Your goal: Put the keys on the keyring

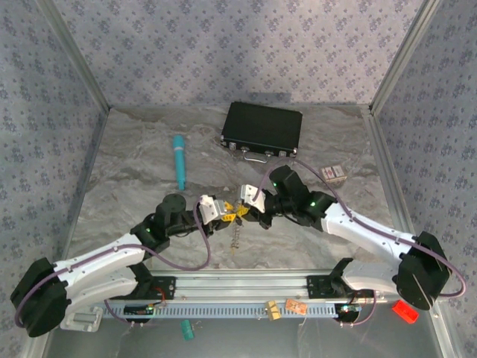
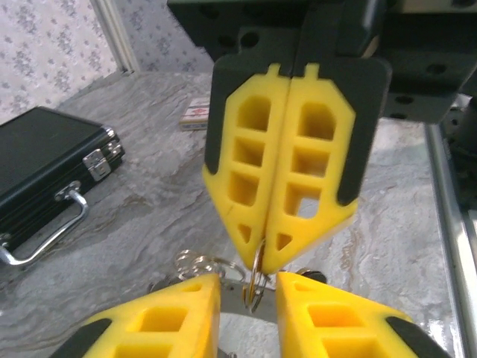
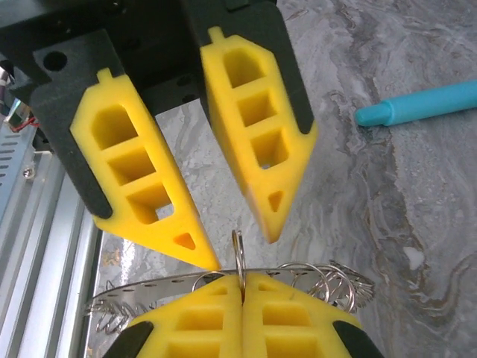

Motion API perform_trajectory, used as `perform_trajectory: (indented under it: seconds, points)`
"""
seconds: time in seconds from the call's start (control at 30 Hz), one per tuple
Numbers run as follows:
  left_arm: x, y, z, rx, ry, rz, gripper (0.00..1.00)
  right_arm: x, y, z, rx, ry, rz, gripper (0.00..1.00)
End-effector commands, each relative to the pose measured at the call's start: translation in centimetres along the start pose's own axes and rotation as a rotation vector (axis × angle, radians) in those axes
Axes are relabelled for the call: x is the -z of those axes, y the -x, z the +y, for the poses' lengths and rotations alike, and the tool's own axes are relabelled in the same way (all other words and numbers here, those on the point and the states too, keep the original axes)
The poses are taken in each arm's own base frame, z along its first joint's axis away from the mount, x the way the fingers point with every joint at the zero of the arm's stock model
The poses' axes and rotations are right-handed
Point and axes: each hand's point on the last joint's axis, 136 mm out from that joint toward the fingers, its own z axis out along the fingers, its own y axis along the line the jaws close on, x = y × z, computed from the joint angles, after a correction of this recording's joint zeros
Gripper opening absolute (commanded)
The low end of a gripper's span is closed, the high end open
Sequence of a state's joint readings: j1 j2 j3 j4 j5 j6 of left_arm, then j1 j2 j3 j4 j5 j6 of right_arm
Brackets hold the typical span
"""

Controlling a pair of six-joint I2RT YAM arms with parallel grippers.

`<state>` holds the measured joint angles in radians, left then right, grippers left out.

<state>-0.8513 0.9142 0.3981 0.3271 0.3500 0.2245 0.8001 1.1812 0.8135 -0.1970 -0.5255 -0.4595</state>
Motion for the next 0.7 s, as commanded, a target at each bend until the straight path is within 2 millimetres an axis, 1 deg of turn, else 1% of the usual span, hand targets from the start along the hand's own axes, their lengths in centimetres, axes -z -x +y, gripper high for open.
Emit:
perform_trajectory:
  seconds: [0.0, 0.13, 0.27, 0.33, 0.4, 0.43, 0.5, 0.6, 0.67]
  points:
    - [0.5, 0.8, 0.6, -0.022, 0.031, 0.037, 0.27, 1.0, 0.6, -0.5, 0.092, -0.042, 0.083, 0.0]
    - [0.5, 0.9, 0.7, -0.027, 0.033, 0.051, 0.24, 1.0, 0.1, -0.6, 0.162, -0.049, 0.186, 0.0]
    - [0.4, 1.3, 0.6, -0.027, 0.019, 0.039, 0.22, 0.8, 0.5, -0.5, 0.216, -0.052, 0.23, 0.0]
    - [0.3, 1.4, 0.4, -0.024, 0.01, 0.035, 0.2, 0.6, 0.9, -0.4, 0.229, -0.045, 0.223, 0.0]
    - [0.2, 1.5, 0.3, -0.023, 0.002, 0.031, 0.13, 0.5, 1.5, -0.1, 0.236, -0.031, 0.202, 0.0]
    - [0.1, 1.5, 0.3, -0.022, 0.0, 0.031, 0.12, 0.4, 1.7, 0.0, 0.236, -0.025, 0.192, 0.0]
    - [0.1, 1.6, 0.3, -0.015, -0.003, 0.022, 0.12, 0.4, 2.3, 0.2, 0.229, -0.018, 0.159, 0.0]
    - [0.0, 1.7, 0.0, -0.009, -0.016, 0.003, 0.15, 0.4, 2.6, 0.4, 0.215, -0.02, 0.12, 0.0]
    - [0.0, 1.7, -0.1, -0.007, -0.022, 0.0, 0.15, 0.4, 2.9, 0.4, 0.2, -0.02, 0.094, 0.0]
